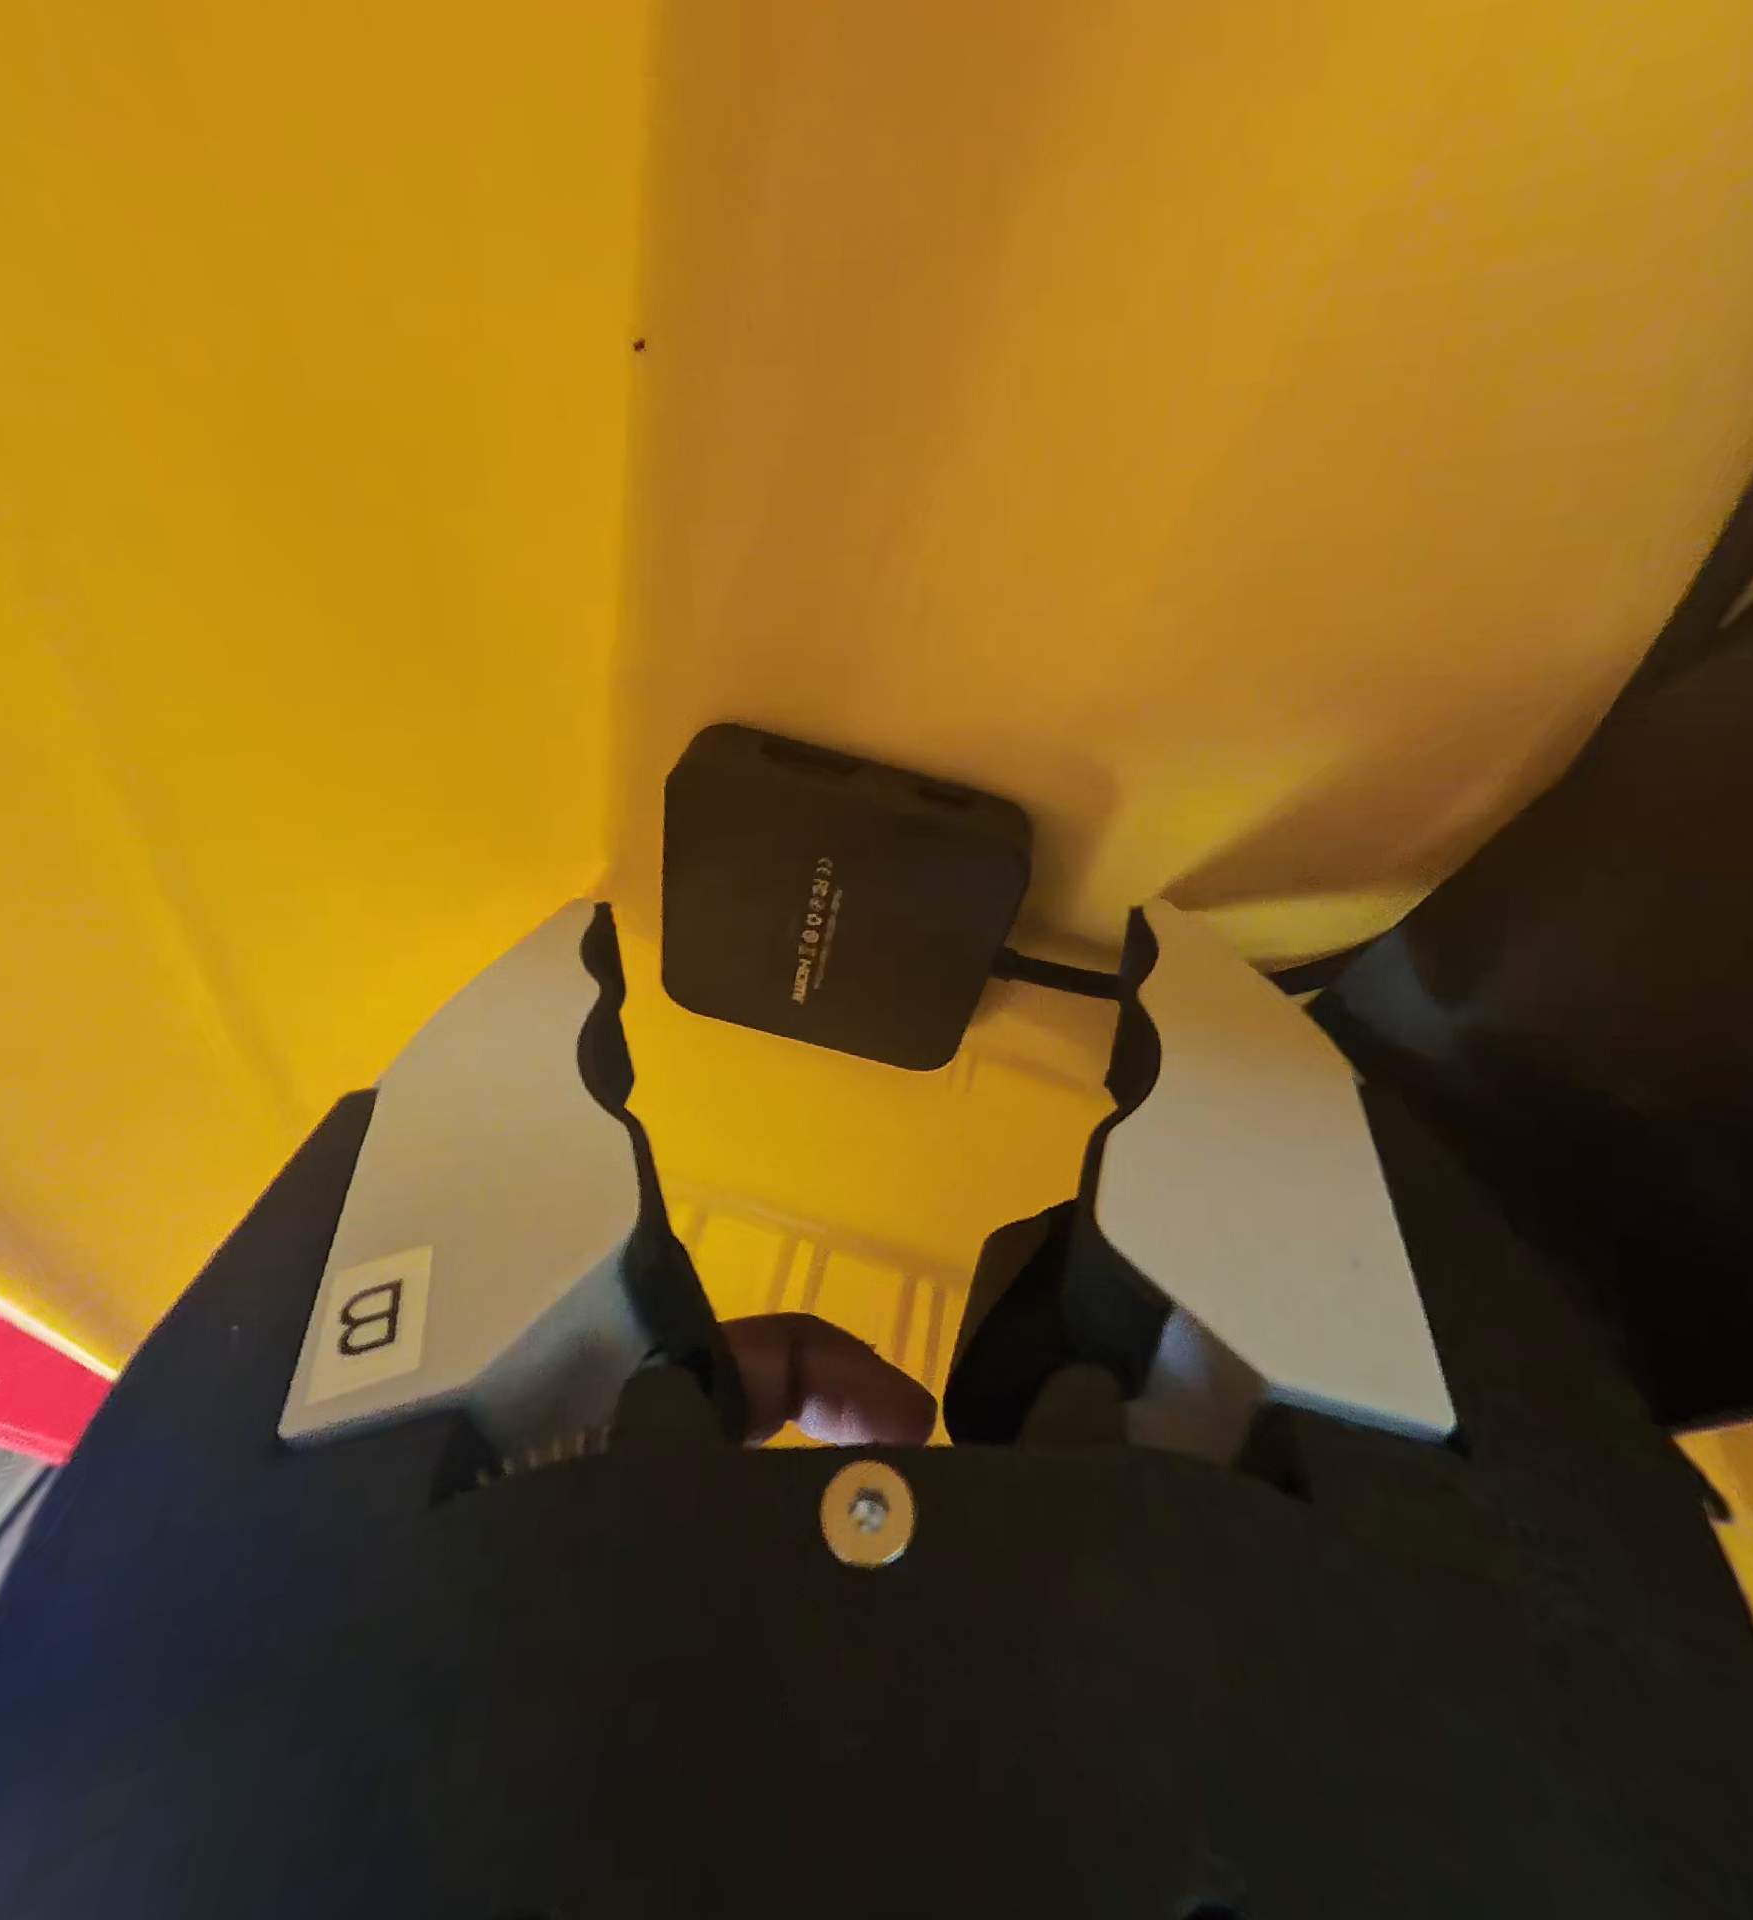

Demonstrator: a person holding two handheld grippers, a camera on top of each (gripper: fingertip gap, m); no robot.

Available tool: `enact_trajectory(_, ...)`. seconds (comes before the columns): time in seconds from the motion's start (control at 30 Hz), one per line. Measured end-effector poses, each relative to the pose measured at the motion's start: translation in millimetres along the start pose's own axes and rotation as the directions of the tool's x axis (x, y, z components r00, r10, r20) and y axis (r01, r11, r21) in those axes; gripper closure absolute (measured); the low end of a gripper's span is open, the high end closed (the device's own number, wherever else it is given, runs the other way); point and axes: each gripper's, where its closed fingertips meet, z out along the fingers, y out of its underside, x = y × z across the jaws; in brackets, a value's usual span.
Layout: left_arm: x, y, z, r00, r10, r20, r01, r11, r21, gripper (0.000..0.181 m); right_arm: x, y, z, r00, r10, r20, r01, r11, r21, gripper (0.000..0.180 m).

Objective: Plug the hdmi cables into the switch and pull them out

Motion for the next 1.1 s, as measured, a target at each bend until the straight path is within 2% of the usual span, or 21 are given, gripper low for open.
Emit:
enact_trajectory(0.03,-1.1,1.7,2.2,1.0,0.014,-0.008,-0.014,1.0,-0.012,0.091,0.2,0.3,0.0,1.0,0.001,-0.001,-0.001,1.0,0.0,0.121)
enact_trajectory(0.2,6.6,5.8,10.8,0.988,0.005,-0.157,-0.01,1.0,-0.028,0.09,-0.5,2.2,0.6,1.0,-0.004,0.0,0.004,1.0,-0.009,0.121)
enact_trajectory(0.23,8.5,5.1,10.6,0.985,0.023,-0.171,-0.03,0.999,-0.034,0.094,-0.7,2.8,0.8,1.0,-0.004,0.001,0.004,1.0,-0.011,0.121)
enact_trajectory(0.27,12.3,3.6,9.2,0.981,0.048,-0.19,-0.056,0.998,-0.033,0.108,-1.1,3.3,1.0,1.0,-0.005,0.002,0.005,1.0,-0.014,0.121)
enact_trajectory(0.37,17.7,-8.3,4.6,0.983,0.071,-0.171,-0.066,0.997,0.037,0.113,-1.8,3.4,1.2,1.0,-0.013,0.002,0.013,1.0,-0.016,0.121)
enact_trajectory(0.47,14.7,-11.1,-1.9,0.995,0.075,-0.064,-0.07,0.994,0.08,0.113,-2.0,1.9,1.0,1.0,-0.011,0.002,0.011,1.0,-0.01,0.121)
enact_trajectory(0.7,5.5,-1.1,-32.9,0.982,-0.018,0.185,-0.016,0.983,0.181,0.114,-6.7,-2.2,1.3,1.0,-0.023,0.009,0.023,1.0,0.002,0.122)
enact_trajectory(0.87,-1.0,0.3,-35.8,0.962,-0.065,0.265,0.017,0.984,0.18,0.114,-13.8,-3.2,2.7,0.999,-0.047,0.025,0.047,0.999,0.003,0.122)
enact_trajectory(0.97,-9.9,1.8,-35.0,0.947,-0.052,0.318,0.013,0.992,0.124,0.113,-17.2,-2.5,3.5,0.998,-0.062,0.032,0.062,0.998,0.001,0.122)
enact_trajectory(1.1,-47.4,3.3,-51.9,0.867,-0.231,0.441,0.142,0.964,0.227,0.113,-20.3,-0.1,4.7,0.996,-0.074,0.042,0.075,0.997,-0.01,0.122)
